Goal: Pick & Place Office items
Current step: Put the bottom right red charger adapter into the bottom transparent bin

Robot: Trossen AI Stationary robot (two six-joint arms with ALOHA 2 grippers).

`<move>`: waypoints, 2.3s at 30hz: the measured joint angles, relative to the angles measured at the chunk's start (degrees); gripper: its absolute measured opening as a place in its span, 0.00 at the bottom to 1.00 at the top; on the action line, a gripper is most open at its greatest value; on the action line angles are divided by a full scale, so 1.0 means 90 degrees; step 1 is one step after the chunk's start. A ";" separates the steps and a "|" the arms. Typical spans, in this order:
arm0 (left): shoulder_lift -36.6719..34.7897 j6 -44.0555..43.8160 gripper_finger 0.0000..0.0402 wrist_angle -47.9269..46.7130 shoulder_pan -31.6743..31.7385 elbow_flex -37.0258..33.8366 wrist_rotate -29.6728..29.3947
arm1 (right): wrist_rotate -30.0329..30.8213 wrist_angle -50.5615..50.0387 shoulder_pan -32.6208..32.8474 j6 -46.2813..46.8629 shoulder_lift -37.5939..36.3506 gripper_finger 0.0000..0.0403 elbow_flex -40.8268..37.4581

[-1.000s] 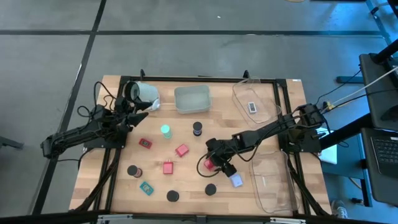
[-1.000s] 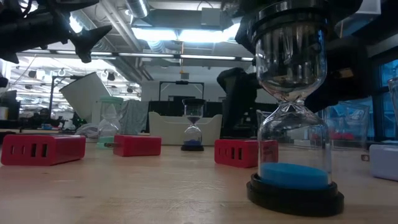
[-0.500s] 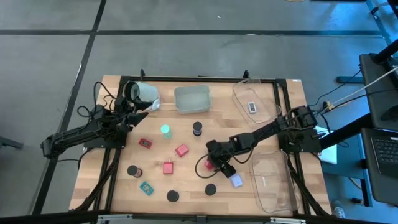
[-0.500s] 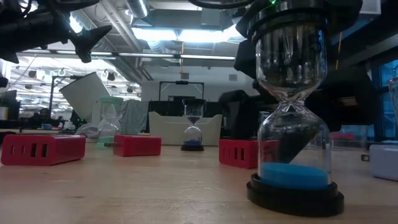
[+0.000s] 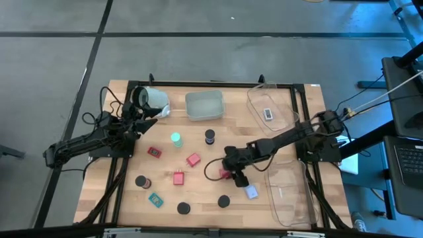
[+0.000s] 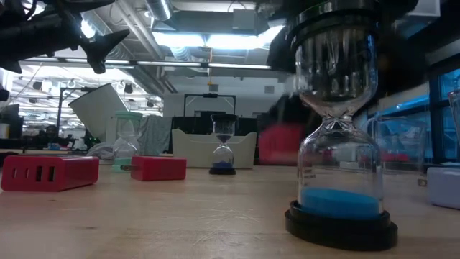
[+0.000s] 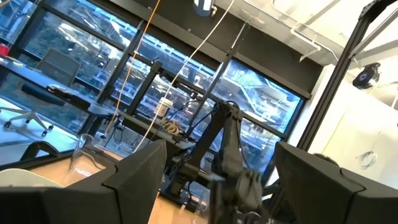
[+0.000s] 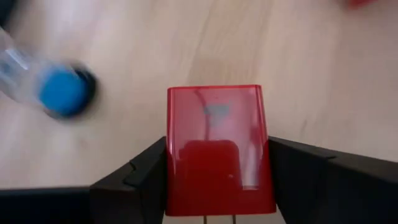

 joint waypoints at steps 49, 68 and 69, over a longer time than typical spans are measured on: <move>0.0000 0.0015 0.74 -0.0117 0.0000 0.0000 -0.0005 | -0.0149 -0.6338 0.3708 1.0363 -0.1583 0.53 -0.0372; 0.0000 0.0000 0.74 -0.0192 0.0001 0.0000 -0.0005 | 0.0053 -0.5523 0.3429 1.0022 -0.1596 0.60 -0.0920; 0.0000 0.0000 0.74 -0.0192 0.0000 0.0000 -0.0005 | 0.0071 -0.5526 0.3429 0.9980 -0.1598 0.61 -0.0932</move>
